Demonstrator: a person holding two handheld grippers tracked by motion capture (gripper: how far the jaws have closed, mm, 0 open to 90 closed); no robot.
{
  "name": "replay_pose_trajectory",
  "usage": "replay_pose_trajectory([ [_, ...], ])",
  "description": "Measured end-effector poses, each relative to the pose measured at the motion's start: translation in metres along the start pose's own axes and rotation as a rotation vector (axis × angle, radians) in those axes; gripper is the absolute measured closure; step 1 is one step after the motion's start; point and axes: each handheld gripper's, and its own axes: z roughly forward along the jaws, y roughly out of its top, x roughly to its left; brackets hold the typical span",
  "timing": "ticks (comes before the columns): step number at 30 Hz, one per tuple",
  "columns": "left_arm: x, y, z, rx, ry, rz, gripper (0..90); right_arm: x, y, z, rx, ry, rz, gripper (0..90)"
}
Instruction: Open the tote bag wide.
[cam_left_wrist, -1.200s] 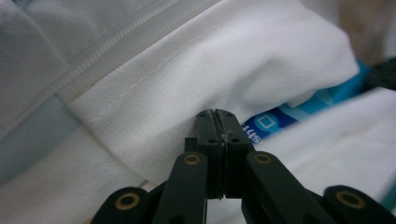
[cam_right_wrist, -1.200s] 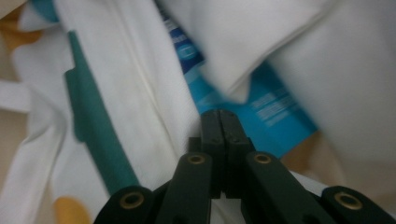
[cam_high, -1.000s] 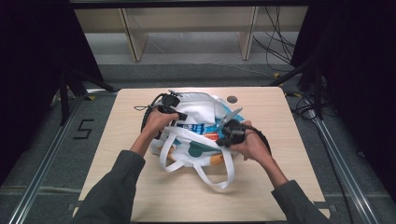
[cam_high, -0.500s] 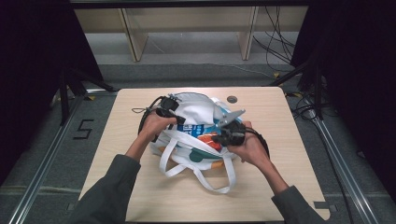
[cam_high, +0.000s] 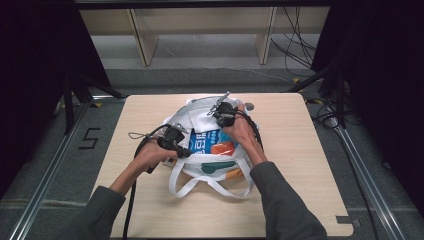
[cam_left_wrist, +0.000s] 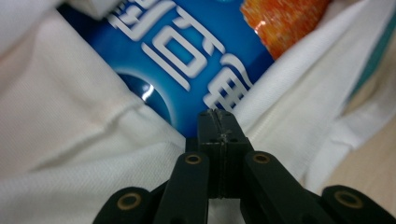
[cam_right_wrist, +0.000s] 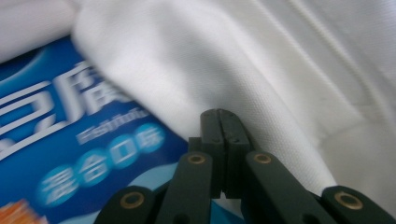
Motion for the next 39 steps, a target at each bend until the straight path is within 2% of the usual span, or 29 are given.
replay_pose_trajectory([
  [1,0.000,0.000,0.000,0.000,0.000,0.000,89.5,0.000,0.000,0.000,0.000,0.000,0.000,90.0],
  [2,-0.004,-0.008,0.001,-0.003,-0.031,0.011,89.5,-0.008,0.002,0.007,0.027,-0.030,0.030,90.0],
  [5,-0.010,-0.016,0.005,-0.002,-0.034,0.026,89.5,-0.016,0.000,0.016,0.053,-0.049,0.056,90.0],
  [8,-0.008,-0.015,0.005,-0.003,-0.045,0.033,89.4,-0.022,-0.007,0.032,0.092,-0.063,0.092,90.0],
  [9,-0.008,-0.015,0.005,-0.003,-0.045,0.033,89.3,-0.024,-0.007,0.033,0.085,-0.059,0.094,90.0],
  [11,-0.006,-0.011,0.000,-0.022,-0.042,0.024,87.1,-0.024,-0.005,0.027,0.075,-0.045,0.088,90.0],
  [12,-0.003,-0.005,-0.006,-0.051,-0.029,0.023,85.6,-0.024,-0.005,0.023,0.062,-0.035,0.092,90.0],
  [13,-0.003,-0.005,-0.006,-0.051,-0.029,0.023,84.9,-0.024,-0.005,0.023,0.062,-0.035,0.092,90.0],
  [15,0.002,0.004,-0.010,-0.083,-0.004,0.016,85.0,-0.024,-0.004,0.006,0.001,-0.021,0.097,90.0],
  [17,0.009,0.017,-0.011,-0.092,0.042,0.001,84.8,-0.025,-0.007,-0.007,-0.055,-0.003,0.100,90.0],
  [18,0.013,0.023,-0.011,-0.090,0.053,-0.005,84.6,-0.024,-0.009,-0.014,-0.057,0.017,0.102,90.0],
  [19,0.016,0.029,-0.008,-0.095,0.060,-0.023,84.5,-0.023,-0.011,-0.019,-0.064,0.012,0.062,90.0],
  [21,0.021,0.038,-0.002,-0.101,0.096,-0.058,84.5,-0.019,-0.017,-0.029,-0.046,0.018,0.054,90.0],
  [22,0.026,0.042,0.002,-0.085,0.116,-0.064,84.4,-0.017,-0.022,-0.035,-0.039,0.011,0.043,90.0],
  [24,0.036,0.045,0.006,-0.074,0.166,-0.101,84.5,-0.017,-0.037,-0.047,-0.006,-0.002,0.032,90.0],
  [25,0.036,0.045,0.006,-0.074,0.166,-0.101,84.6,-0.017,-0.037,-0.047,-0.006,-0.002,0.032,90.0],
  [28,0.049,0.039,0.005,-0.048,0.217,-0.124,84.6,-0.025,-0.056,-0.051,0.019,-0.006,0.030,90.0],
  [29,0.055,0.036,0.004,-0.043,0.220,-0.145,85.0,-0.026,-0.064,-0.051,0.038,-0.009,0.054,90.0],
  [30,0.061,0.032,0.004,-0.051,0.228,-0.168,86.5,-0.033,-0.082,-0.048,0.074,-0.019,0.076,90.0],
  [31,0.067,0.027,0.005,-0.053,0.229,-0.187,87.7,-0.036,-0.092,-0.044,0.083,-0.003,0.115,90.0],
  [32,0.077,0.018,0.009,-0.096,0.196,-0.251,89.0,-0.041,-0.106,-0.036,0.060,0.023,0.138,90.0],
  [33,0.077,0.018,0.009,-0.096,0.196,-0.251,89.2,-0.041,-0.106,-0.036,0.060,0.023,0.138,90.0],
  [34,0.080,0.017,0.009,-0.102,0.179,-0.262,89.3,-0.043,-0.120,-0.023,0.048,0.053,0.177,90.0],
  [35,0.082,0.018,0.010,-0.103,0.191,-0.267,89.3,-0.043,-0.120,-0.023,0.048,0.053,0.177,90.0],
  [36,0.080,0.019,0.012,-0.106,0.211,-0.265,89.2,-0.043,-0.125,-0.015,0.043,0.060,0.189,90.0],
  [37,0.075,0.025,0.010,-0.074,0.238,-0.227,88.1,-0.043,-0.124,-0.013,0.045,0.045,0.162,90.0],
  [38,0.075,0.025,0.010,-0.074,0.238,-0.227,85.4,-0.043,-0.124,-0.013,0.045,0.045,0.162,90.0],
  [39,0.070,0.027,0.005,-0.104,0.222,-0.222,85.0,-0.041,-0.116,-0.028,0.037,0.026,0.183,90.0],
])
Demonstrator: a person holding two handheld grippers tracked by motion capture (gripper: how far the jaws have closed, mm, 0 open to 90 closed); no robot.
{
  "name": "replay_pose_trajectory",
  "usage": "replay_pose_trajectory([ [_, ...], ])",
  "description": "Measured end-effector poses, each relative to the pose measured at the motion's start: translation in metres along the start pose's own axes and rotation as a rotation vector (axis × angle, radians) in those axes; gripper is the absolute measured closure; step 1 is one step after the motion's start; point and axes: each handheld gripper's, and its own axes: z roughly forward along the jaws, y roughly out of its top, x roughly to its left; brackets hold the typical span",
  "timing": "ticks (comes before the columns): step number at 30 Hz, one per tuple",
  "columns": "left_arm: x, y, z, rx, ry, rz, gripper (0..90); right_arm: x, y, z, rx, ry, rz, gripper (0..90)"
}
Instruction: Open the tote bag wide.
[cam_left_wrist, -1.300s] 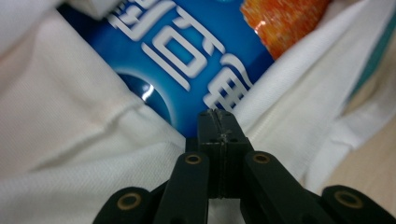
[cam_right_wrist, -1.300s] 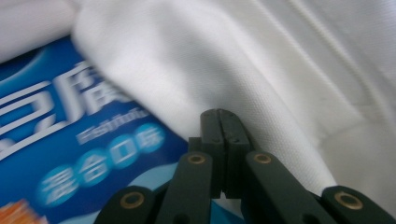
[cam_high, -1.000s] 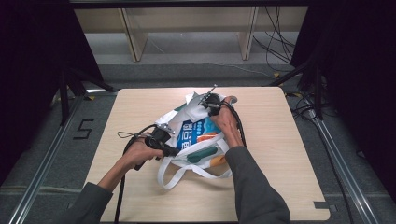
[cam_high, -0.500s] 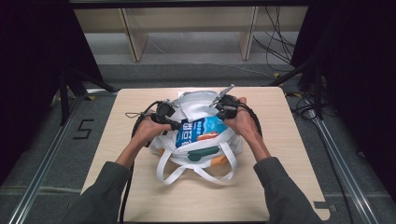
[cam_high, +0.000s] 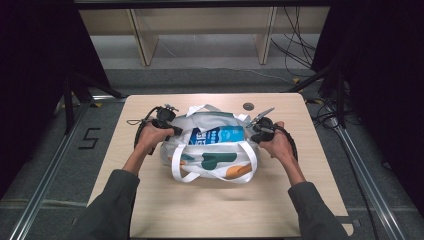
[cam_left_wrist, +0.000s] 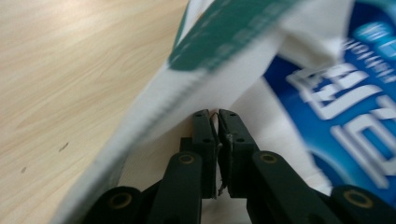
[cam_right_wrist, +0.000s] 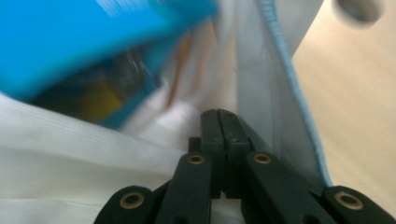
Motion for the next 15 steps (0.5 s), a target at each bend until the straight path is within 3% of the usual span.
replay_pose_trajectory([
  [1,0.000,0.000,0.000,0.000,0.000,0.000,85.1,-0.001,0.002,-0.006,-0.036,-0.004,-0.039,90.0],
  [2,-0.003,0.001,-0.005,-0.019,-0.024,0.001,85.1,-0.001,0.002,-0.006,-0.036,-0.004,-0.039,90.0],
  [3,-0.005,0.003,-0.008,-0.033,-0.034,0.006,85.5,0.002,0.007,-0.017,-0.074,0.000,-0.043,90.0],
  [5,-0.012,0.010,-0.011,-0.061,-0.061,0.013,85.3,0.011,0.013,-0.031,-0.132,0.037,-0.027,90.0],
  [6,-0.016,0.015,-0.012,-0.087,-0.075,0.006,85.4,0.023,0.019,-0.039,-0.159,0.062,-0.049,90.0],
  [8,-0.019,0.021,-0.010,-0.097,-0.083,0.011,85.4,0.028,0.020,-0.042,-0.161,0.072,-0.053,90.0],
  [9,-0.021,0.025,-0.008,-0.098,-0.081,0.012,85.2,0.035,0.021,-0.044,-0.183,0.116,-0.094,90.0],
  [10,-0.023,0.029,-0.006,-0.097,-0.066,0.013,85.0,0.044,0.021,-0.041,-0.176,0.130,-0.112,90.0],
  [11,-0.023,0.034,-0.003,-0.105,-0.048,0.010,85.0,0.044,0.021,-0.041,-0.176,0.130,-0.112,90.0],
  [12,-0.023,0.040,0.001,-0.113,-0.029,0.008,85.0,0.048,0.020,-0.039,-0.140,0.144,-0.108,90.0],
  [15,-0.012,0.049,0.007,-0.098,0.021,-0.038,86.0,0.053,0.012,-0.042,-0.130,0.201,-0.141,90.0],
])
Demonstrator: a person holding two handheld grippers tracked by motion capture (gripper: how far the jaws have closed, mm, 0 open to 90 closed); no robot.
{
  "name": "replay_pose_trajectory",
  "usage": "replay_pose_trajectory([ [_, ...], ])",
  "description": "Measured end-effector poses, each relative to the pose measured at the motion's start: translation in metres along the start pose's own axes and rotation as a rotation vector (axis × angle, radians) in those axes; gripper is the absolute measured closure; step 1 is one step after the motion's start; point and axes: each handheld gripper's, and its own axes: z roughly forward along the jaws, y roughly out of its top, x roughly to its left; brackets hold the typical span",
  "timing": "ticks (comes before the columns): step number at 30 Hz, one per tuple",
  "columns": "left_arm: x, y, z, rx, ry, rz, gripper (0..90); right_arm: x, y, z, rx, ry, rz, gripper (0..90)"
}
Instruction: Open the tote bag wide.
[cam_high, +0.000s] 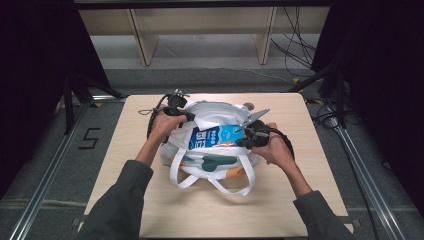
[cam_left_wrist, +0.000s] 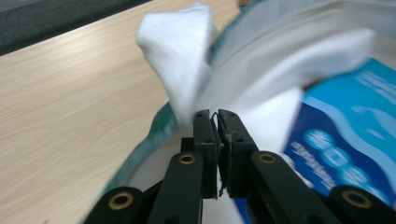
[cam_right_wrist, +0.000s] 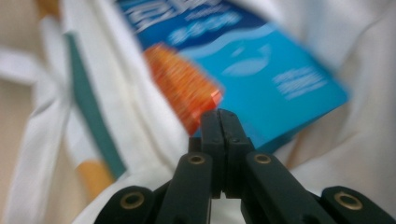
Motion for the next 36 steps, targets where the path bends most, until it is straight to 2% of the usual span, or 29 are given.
replay_pose_trajectory([
  [1,0.006,0.000,0.004,-0.010,0.033,-0.036,86.2,0.003,-0.003,-0.001,0.019,0.008,-0.017,90.0],
  [2,0.011,0.000,0.006,-0.006,0.043,-0.051,85.9,0.009,-0.010,-0.001,0.062,0.027,-0.034,90.0],
  [3,0.019,-0.003,0.008,0.037,0.062,-0.047,87.0,0.012,-0.014,0.000,0.095,0.040,-0.056,90.0],
  [4,0.023,-0.006,0.010,0.041,0.064,-0.060,89.1,0.017,-0.028,0.006,0.133,0.052,-0.056,90.0],
  [5,0.030,-0.012,0.014,0.045,0.047,-0.095,89.2,0.018,-0.032,0.007,0.133,0.061,-0.049,90.0],
  [6,0.030,-0.012,0.014,0.045,0.047,-0.095,89.2,0.018,-0.032,0.007,0.133,0.061,-0.049,90.0],
  [7,0.030,-0.013,0.014,0.048,0.048,-0.090,89.2,0.018,-0.034,0.007,0.129,0.071,-0.016,90.0],
  [8,0.028,-0.014,0.013,0.044,0.053,-0.091,89.2,0.015,-0.033,0.007,0.100,0.075,-0.036,90.0],
  [10,0.023,-0.013,0.008,0.043,0.054,-0.067,87.6,0.015,-0.028,0.003,0.096,0.056,-0.027,90.0],
  [11,0.020,-0.012,0.004,0.037,0.034,-0.044,86.7,0.012,-0.024,0.001,0.077,0.047,-0.071,90.0],
  [12,0.015,-0.013,-0.002,0.021,0.010,-0.021,86.4,0.013,-0.019,-0.003,0.050,0.031,-0.043,90.0],
  [13,0.013,-0.014,-0.006,0.019,-0.002,-0.009,86.1,0.012,-0.013,-0.007,0.000,0.023,-0.038,90.0],
  [14,0.009,-0.016,-0.009,0.012,-0.016,0.005,85.8,0.012,-0.008,-0.009,-0.023,0.021,-0.038,90.0],
  [15,0.004,-0.020,-0.014,0.018,-0.033,0.033,85.1,0.010,-0.002,-0.013,-0.053,-0.004,-0.038,90.0],
  [16,0.001,-0.022,-0.016,0.019,-0.040,0.045,84.5,0.006,0.007,-0.015,-0.085,-0.026,-0.042,90.0],
  [17,-0.003,-0.027,-0.021,0.014,-0.067,0.062,83.9,0.003,0.012,-0.016,-0.100,-0.039,-0.049,90.0],
  [18,-0.005,-0.031,-0.025,0.010,-0.089,0.067,83.5,-0.003,0.021,-0.017,-0.136,-0.074,-0.044,90.0],
  [20,-0.005,-0.042,-0.032,-0.003,-0.097,0.074,82.8,-0.016,0.032,-0.015,-0.170,-0.109,-0.011,90.0],
  [22,-0.001,-0.051,-0.037,-0.013,-0.081,0.085,82.2,-0.031,0.038,-0.009,-0.186,-0.134,0.021,90.0],
  [24,0.008,-0.058,-0.040,-0.026,-0.049,0.081,82.0,-0.050,0.041,0.003,-0.152,-0.188,0.066,90.0],
  [26,0.019,-0.066,-0.038,-0.030,-0.049,0.045,83.0,-0.065,0.037,0.015,-0.113,-0.198,0.108,90.0],
  [28,0.027,-0.073,-0.035,-0.005,-0.024,0.049,84.2,-0.072,0.031,0.029,-0.085,-0.225,0.144,90.0],
  [30,0.031,-0.080,-0.033,-0.021,-0.031,0.028,84.8,-0.077,0.026,0.035,-0.048,-0.226,0.153,90.0],
  [31,0.032,-0.082,-0.034,-0.006,-0.037,0.035,85.2,-0.079,0.023,0.041,-0.052,-0.237,0.155,90.0],
  [32,0.032,-0.083,-0.034,-0.001,-0.035,0.044,85.8,-0.081,0.020,0.045,-0.022,-0.245,0.145,90.0],
  [33,0.030,-0.083,-0.033,-0.018,-0.027,0.040,86.0,-0.081,0.018,0.051,-0.018,-0.251,0.146,90.0],
  [34,0.029,-0.083,-0.034,-0.008,-0.019,0.048,86.0,-0.081,0.017,0.054,-0.005,-0.251,0.131,90.0],
  [35,0.029,-0.082,-0.034,-0.006,-0.020,0.050,86.0,-0.080,0.018,0.053,0.019,-0.247,0.137,90.0],
  [36,0.029,-0.082,-0.035,-0.015,-0.021,0.038,84.9,-0.078,0.019,0.052,0.009,-0.264,0.119,90.0],
])
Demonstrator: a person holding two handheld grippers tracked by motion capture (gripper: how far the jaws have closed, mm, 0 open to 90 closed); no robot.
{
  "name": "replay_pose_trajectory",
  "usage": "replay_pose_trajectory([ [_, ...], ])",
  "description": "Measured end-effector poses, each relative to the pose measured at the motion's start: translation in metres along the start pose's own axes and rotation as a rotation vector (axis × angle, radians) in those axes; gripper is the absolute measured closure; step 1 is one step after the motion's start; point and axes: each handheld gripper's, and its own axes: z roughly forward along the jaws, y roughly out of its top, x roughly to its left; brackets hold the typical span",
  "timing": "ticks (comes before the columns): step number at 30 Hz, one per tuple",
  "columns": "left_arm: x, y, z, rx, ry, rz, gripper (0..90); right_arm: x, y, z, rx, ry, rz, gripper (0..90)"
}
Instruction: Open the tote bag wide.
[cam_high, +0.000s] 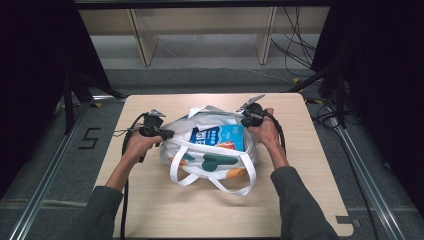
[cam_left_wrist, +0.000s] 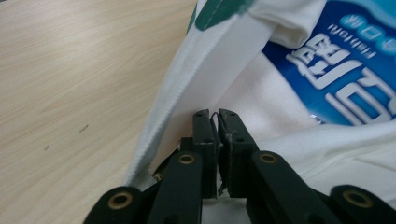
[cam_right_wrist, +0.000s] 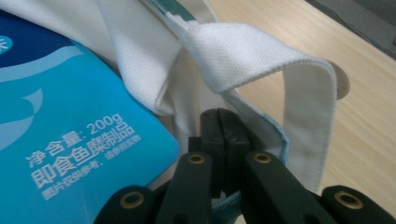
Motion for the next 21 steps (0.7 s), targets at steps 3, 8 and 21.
replay_pose_trajectory([
  [3,-0.004,0.003,-0.009,-0.044,-0.045,-0.020,82.3,0.003,0.005,-0.016,-0.031,0.012,0.017,90.0],
  [8,-0.021,0.006,-0.017,-0.063,-0.071,0.038,78.9,0.025,0.006,-0.056,-0.145,0.096,-0.039,90.0],
  [21,-0.037,-0.018,-0.019,0.023,-0.174,0.090,79.8,0.074,-0.064,-0.073,-0.039,0.317,-0.135,90.0],
])
